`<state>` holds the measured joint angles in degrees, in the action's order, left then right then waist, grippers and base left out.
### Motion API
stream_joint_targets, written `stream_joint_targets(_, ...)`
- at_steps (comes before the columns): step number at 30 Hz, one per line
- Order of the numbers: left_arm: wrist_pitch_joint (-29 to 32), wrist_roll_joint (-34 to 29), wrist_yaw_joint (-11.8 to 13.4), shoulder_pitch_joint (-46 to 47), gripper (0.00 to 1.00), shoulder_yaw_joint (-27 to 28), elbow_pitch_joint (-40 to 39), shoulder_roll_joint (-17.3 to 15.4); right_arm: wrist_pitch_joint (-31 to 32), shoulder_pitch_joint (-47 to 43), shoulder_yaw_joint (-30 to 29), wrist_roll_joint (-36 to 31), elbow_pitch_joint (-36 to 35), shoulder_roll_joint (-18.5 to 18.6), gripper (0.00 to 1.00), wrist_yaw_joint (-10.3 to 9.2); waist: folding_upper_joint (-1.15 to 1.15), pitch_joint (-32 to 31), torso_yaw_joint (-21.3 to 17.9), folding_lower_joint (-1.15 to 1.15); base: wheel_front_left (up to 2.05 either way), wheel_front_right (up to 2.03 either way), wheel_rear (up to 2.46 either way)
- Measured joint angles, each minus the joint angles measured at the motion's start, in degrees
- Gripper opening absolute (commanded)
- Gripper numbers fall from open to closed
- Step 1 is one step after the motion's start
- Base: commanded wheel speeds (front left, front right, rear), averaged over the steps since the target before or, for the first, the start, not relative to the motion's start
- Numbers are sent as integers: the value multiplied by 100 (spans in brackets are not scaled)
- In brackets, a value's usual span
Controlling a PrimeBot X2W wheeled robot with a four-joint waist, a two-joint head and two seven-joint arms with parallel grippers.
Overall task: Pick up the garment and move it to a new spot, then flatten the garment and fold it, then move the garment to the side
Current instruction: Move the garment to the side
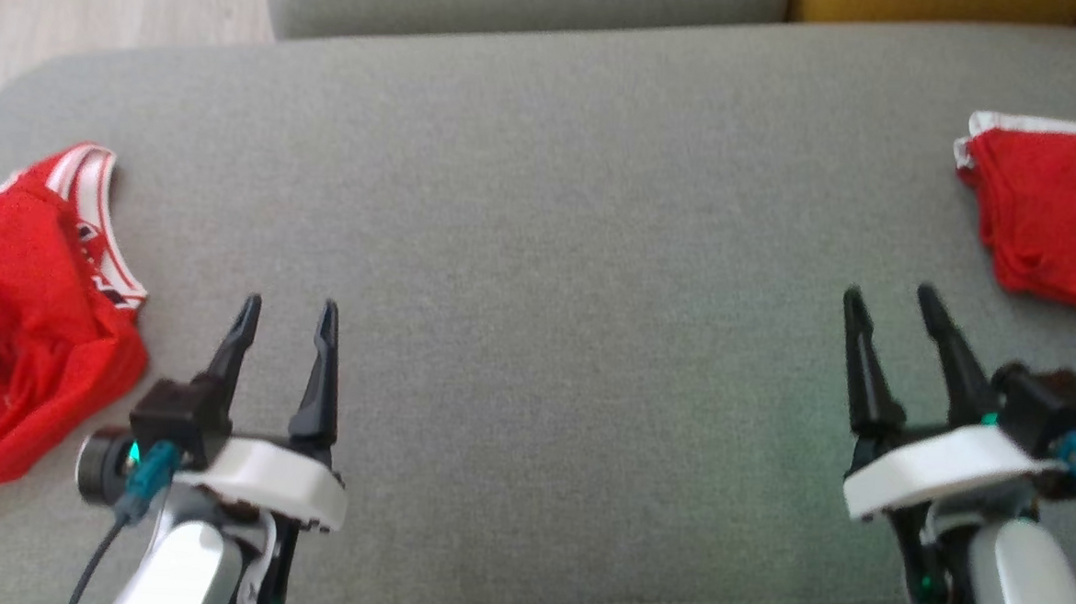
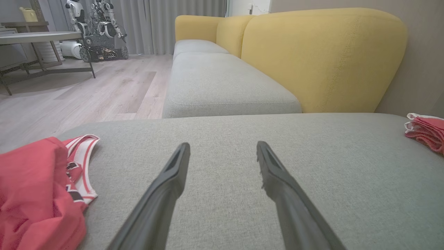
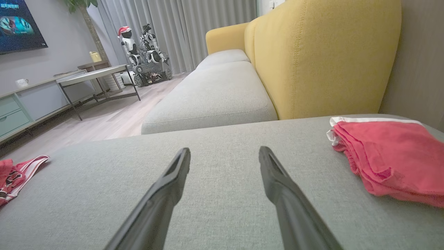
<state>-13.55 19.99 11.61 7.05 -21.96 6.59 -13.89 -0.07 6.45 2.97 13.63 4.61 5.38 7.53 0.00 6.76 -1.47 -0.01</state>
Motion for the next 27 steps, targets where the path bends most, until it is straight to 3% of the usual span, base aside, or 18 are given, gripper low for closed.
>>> stream_joint_targets(12, 75, 92, 103, -649, 100, -114, -83, -99, 168, -853, -86, -213, -278, -144, 100, 1, 0, -718, 88, 0, 0, 0, 0)
stream_joint_targets(27, 187, 144, 305, -1032, 100, -114, -267, -219, 268, -965, -120, -264, -390, -193, 100, 1, 0, -945, 172, 0, 0, 0, 0)
